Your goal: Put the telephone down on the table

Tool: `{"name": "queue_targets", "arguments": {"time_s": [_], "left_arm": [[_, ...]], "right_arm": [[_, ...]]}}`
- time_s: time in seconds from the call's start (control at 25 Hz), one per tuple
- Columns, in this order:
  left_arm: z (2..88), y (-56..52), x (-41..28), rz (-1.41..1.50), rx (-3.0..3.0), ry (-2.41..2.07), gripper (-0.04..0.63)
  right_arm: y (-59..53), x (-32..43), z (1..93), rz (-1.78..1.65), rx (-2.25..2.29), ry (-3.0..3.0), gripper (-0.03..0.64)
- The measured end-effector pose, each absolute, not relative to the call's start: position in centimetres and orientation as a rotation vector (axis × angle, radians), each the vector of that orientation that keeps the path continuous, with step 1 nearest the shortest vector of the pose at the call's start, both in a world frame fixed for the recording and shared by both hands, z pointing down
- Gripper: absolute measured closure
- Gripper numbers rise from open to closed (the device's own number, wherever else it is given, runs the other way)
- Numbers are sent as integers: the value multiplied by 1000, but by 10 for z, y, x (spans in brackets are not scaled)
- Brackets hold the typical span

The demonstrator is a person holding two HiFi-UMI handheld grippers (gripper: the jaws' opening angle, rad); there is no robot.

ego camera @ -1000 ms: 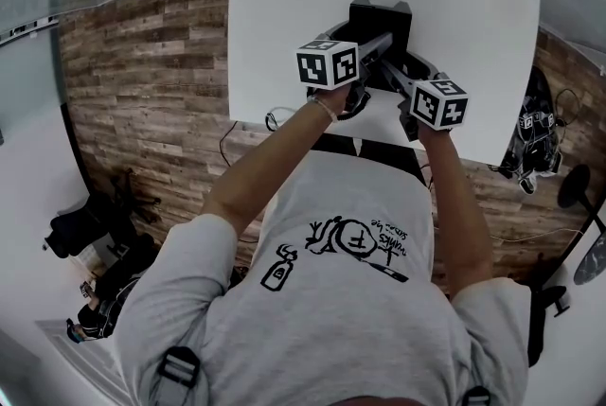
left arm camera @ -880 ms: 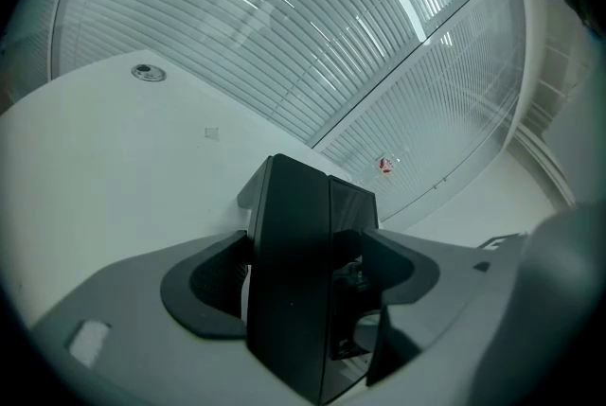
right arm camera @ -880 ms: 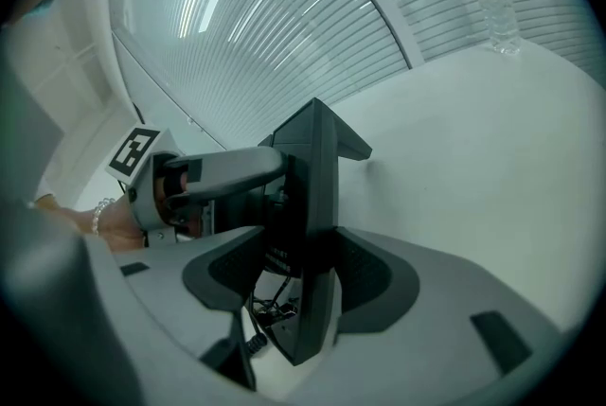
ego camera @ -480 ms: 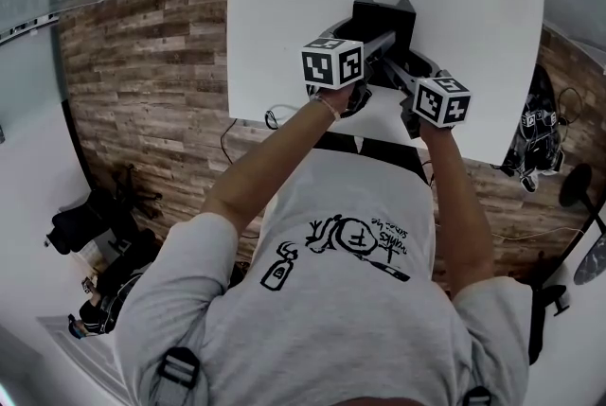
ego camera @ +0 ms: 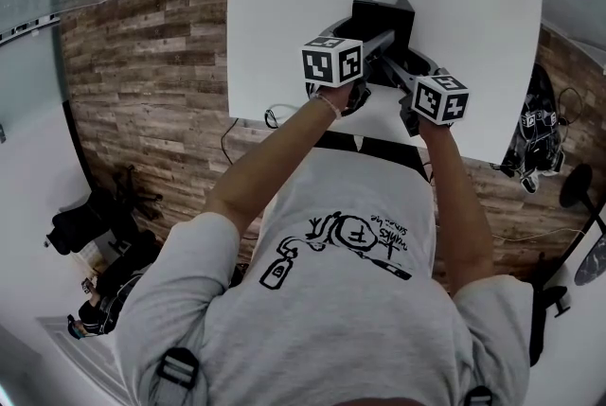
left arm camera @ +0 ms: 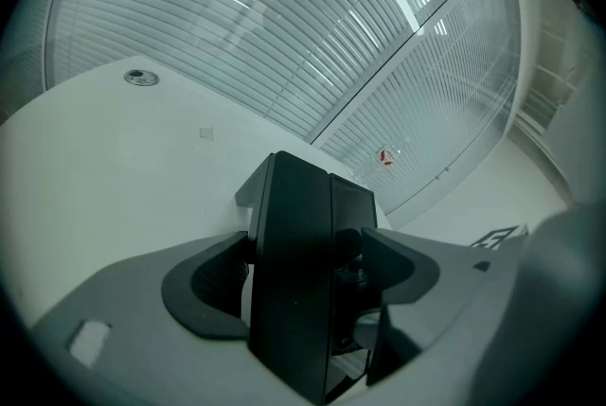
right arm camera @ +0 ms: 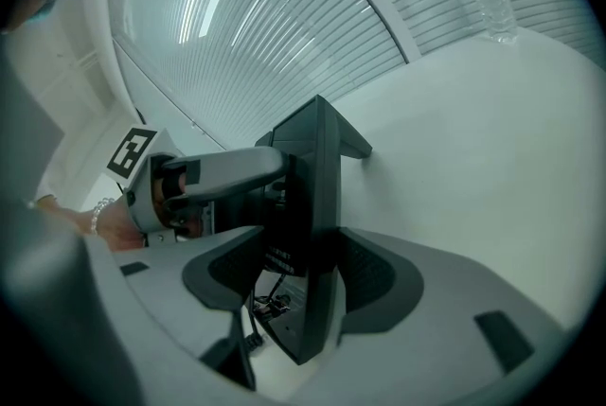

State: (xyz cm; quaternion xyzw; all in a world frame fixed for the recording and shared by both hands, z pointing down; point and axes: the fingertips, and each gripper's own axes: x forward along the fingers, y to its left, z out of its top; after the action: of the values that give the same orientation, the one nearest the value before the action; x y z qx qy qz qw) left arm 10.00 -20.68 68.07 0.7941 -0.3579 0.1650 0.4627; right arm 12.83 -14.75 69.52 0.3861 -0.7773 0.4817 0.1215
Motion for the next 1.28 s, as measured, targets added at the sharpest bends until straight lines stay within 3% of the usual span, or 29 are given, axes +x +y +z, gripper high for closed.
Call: {"name": "queue_targets", "arguments": {"time_s": [0.44, 1.04, 1.28], "left_arm": [[661, -203, 73, 475, 1992, -969, 236], [550, -193, 50, 367, 2237, -1008, 242], [487, -197, 42, 260, 2355, -1036, 367]], "right_arm": [[-152, 149, 671, 1218, 1258, -2229, 403], [-172, 153, 540, 772, 1358, -2377, 420], [-173, 158, 478, 619, 1402, -2434, 464]]}}
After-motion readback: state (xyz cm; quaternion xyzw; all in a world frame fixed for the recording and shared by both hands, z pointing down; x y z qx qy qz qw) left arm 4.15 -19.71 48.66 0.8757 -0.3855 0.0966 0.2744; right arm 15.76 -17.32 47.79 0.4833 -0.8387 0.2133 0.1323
